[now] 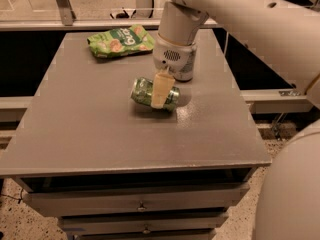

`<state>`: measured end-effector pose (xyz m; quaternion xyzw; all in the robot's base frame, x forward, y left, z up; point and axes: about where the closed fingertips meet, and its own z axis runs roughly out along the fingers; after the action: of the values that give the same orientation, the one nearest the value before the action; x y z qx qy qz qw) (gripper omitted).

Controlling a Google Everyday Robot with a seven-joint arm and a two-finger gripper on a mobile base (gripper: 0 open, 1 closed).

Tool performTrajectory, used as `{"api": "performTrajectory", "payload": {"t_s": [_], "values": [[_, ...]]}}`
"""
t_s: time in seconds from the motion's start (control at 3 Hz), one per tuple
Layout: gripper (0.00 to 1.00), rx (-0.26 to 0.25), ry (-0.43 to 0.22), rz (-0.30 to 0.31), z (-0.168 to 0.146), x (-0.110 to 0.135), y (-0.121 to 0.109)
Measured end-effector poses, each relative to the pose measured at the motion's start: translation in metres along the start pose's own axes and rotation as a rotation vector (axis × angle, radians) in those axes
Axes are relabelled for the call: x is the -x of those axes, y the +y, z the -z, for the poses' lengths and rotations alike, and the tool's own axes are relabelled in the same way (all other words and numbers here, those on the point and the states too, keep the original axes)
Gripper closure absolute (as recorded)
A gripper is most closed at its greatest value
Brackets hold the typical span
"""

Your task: Knock green can over

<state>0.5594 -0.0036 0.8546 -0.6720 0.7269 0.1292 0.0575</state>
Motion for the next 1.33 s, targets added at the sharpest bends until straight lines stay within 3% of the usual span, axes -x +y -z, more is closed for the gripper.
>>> {"api": "performTrajectory", "payload": {"t_s": [1.0, 1.33], "values": [[0.13, 0.002, -0.004, 0.019, -0.014, 0.017, 0.011], [0.0, -0.004, -0.017, 0.018, -0.012, 0.02, 0.016]]}}
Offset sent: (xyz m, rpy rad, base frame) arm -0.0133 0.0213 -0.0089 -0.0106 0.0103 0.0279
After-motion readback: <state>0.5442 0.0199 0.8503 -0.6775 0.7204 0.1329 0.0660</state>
